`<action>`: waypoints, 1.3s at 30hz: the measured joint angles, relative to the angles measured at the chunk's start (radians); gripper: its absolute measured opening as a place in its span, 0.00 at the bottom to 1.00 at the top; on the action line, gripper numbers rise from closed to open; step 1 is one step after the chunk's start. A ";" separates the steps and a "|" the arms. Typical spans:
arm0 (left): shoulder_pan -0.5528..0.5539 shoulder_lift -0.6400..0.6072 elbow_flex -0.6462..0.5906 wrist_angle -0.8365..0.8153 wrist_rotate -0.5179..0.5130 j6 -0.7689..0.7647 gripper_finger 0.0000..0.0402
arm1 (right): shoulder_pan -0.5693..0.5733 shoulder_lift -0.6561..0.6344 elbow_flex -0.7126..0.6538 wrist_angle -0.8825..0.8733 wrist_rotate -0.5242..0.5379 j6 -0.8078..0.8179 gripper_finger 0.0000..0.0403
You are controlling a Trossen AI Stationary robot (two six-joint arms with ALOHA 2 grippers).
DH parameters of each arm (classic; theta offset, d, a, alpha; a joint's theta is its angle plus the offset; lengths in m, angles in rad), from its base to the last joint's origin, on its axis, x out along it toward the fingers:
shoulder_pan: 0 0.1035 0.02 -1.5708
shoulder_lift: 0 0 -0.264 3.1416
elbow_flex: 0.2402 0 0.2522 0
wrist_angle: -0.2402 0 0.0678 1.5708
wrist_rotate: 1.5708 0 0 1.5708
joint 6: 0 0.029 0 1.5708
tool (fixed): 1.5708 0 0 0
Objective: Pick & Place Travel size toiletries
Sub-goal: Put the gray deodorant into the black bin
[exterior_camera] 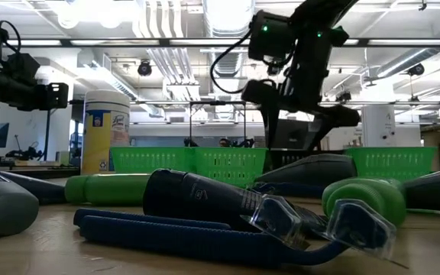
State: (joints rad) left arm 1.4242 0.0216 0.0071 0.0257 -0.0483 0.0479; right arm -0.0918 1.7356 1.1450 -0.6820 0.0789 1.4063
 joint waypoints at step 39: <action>0.000 0.001 0.000 0.000 0.000 0.000 0.19 | 0.637 0.218 0.173 -0.209 -0.298 -0.120 0.89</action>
State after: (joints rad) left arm 1.4242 0.0227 0.0072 0.0261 -0.0483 0.0480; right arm 0.5454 1.9540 1.3182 -0.8910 -0.2188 1.2860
